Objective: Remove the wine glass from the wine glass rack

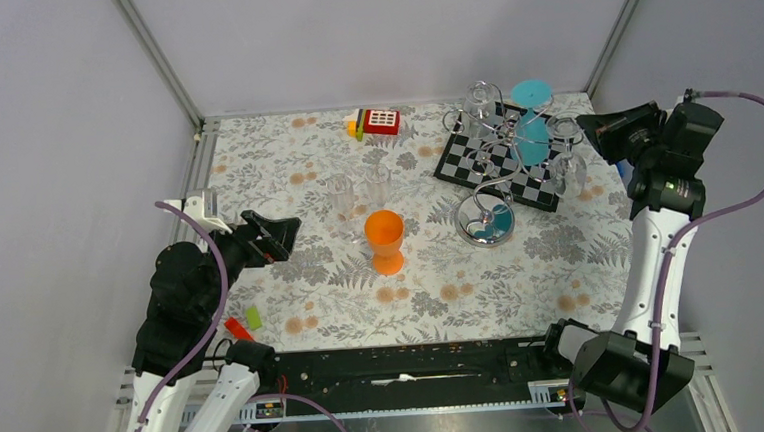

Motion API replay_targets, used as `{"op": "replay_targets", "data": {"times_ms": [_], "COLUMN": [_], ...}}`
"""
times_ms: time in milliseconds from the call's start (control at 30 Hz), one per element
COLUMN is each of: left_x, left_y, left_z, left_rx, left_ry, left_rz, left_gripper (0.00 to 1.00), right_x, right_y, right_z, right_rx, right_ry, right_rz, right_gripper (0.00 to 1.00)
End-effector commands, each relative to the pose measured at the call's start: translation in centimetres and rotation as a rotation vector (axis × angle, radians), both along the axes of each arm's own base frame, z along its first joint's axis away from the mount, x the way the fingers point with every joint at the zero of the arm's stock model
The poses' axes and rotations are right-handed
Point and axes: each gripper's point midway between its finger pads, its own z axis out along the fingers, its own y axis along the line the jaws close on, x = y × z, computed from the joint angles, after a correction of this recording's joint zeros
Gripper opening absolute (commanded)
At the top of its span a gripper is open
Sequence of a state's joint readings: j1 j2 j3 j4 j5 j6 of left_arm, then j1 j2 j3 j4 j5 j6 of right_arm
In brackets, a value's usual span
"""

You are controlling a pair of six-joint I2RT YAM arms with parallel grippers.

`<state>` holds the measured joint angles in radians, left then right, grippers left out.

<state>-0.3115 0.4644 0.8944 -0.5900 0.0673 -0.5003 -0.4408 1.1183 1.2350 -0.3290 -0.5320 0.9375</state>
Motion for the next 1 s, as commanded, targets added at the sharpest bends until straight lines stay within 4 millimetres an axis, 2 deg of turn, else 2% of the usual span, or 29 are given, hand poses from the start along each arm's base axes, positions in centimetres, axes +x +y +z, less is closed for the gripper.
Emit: {"op": "replay_targets", "data": {"times_ms": [0, 100, 267, 433, 700, 967], "left_x": [-0.3, -0.3, -0.3, -0.3, 0.0, -0.1], "left_y": [0.4, 0.5, 0.4, 0.4, 0.1, 0.1], "left_z": [2.5, 2.5, 2.5, 2.4, 1.9, 1.8], "left_rx": [-0.006, -0.004, -0.003, -0.004, -0.005, -0.008], "left_ry": [-0.084, -0.084, -0.086, -0.082, -0.062, -0.063], "left_rz": [0.011, 0.013, 0.011, 0.009, -0.003, 0.001], "left_gripper": [0.99, 0.99, 0.99, 0.99, 0.99, 0.99], "right_x": [-1.1, -1.3, -1.3, -2.1, -3.6, -3.5], "right_y": [-0.1, -0.5, -1.3, -1.5, 0.3, 2.3], "right_z": [3.7, 3.9, 3.2, 2.9, 3.7, 4.0], "right_rx": [-0.043, -0.054, -0.065, -0.073, -0.054, 0.061], "right_ry": [-0.121, -0.129, -0.113, -0.111, -0.120, -0.153], "right_rz": [-0.035, -0.065, -0.109, -0.144, -0.078, 0.020], "right_gripper": [0.00, 0.00, 0.00, 0.00, 0.00, 0.00]}}
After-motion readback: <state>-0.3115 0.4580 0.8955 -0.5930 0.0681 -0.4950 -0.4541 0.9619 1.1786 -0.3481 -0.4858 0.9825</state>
